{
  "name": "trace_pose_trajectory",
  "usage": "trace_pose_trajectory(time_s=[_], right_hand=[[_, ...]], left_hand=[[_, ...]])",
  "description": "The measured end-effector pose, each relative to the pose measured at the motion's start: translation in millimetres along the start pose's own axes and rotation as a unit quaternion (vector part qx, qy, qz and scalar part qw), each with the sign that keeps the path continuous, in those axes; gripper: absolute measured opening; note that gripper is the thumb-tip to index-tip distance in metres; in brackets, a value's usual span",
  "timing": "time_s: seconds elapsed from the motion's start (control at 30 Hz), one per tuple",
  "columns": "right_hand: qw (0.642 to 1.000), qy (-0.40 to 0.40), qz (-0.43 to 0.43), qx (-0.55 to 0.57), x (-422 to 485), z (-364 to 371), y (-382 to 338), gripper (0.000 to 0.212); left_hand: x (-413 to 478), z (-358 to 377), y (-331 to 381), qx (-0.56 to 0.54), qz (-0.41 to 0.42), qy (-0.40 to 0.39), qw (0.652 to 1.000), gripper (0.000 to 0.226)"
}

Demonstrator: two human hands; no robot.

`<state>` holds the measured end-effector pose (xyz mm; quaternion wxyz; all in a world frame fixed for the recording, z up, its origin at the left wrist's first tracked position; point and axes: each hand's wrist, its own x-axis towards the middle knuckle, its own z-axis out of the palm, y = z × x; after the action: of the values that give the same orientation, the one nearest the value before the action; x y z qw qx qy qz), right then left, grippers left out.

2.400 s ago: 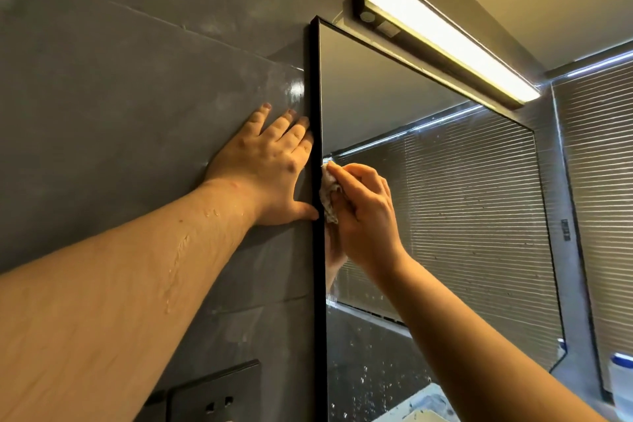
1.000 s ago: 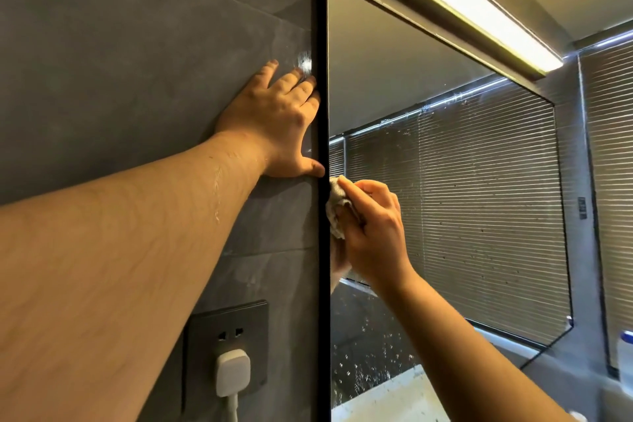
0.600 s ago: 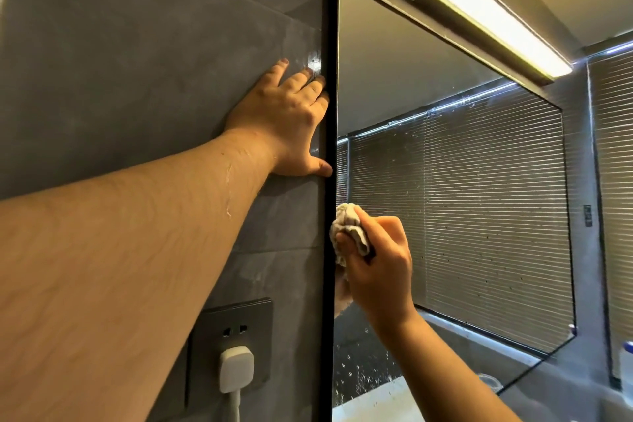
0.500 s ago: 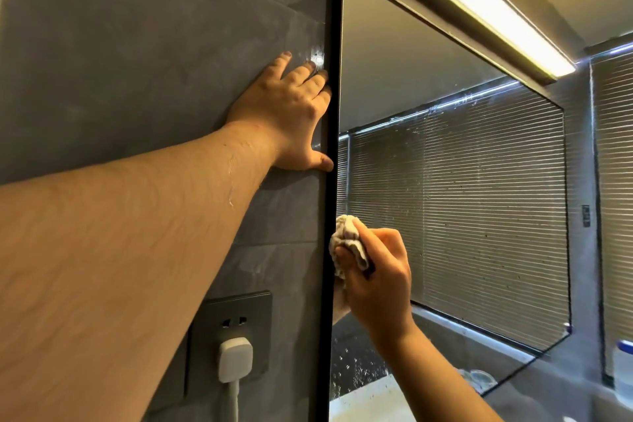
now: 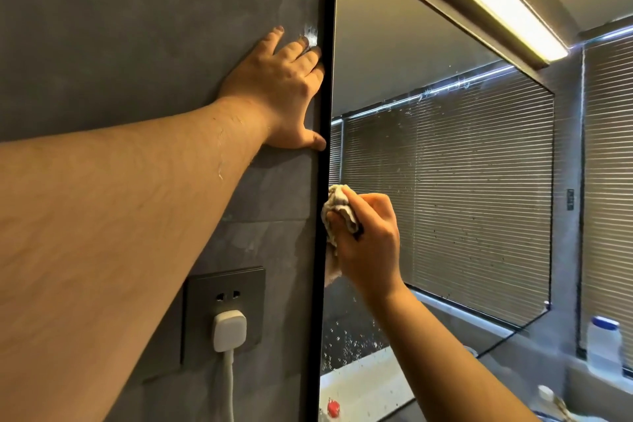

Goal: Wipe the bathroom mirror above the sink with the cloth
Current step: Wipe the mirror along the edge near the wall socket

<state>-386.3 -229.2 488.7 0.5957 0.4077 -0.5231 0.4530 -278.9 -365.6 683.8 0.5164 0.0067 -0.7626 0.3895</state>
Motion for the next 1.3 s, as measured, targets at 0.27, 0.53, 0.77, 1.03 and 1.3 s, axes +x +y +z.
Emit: trace_pose_trajectory(time_s=[0.27, 0.53, 0.77, 1.03, 1.3], right_hand=[[0.998, 0.011, 0.057, -0.011, -5.3, 4.8, -12.1, 0.033], [0.994, -0.093, 0.050, -0.028, -2.1, -17.8, -15.0, 0.031], [0.996, -0.077, 0.042, -0.028, -43.0, -18.1, -15.3, 0.043], [0.996, -0.080, 0.035, -0.035, -79.0, -24.3, -17.7, 0.045], [0.993, -0.098, 0.029, -0.061, -76.4, -25.5, -14.5, 0.044]], left_hand=[[-8.5, -6.6, 3.5, -0.016, 0.049, -0.013, 0.999, 0.104], [-35.6, 6.5, 28.5, 0.014, 0.034, -0.079, 0.996, 0.131], [-35.6, 8.2, 30.5, 0.015, 0.039, -0.058, 0.997, 0.129], [-36.5, 5.3, 30.4, 0.023, 0.040, -0.052, 0.998, 0.127], [-36.9, 2.4, 31.0, 0.031, 0.042, -0.058, 0.997, 0.129]])
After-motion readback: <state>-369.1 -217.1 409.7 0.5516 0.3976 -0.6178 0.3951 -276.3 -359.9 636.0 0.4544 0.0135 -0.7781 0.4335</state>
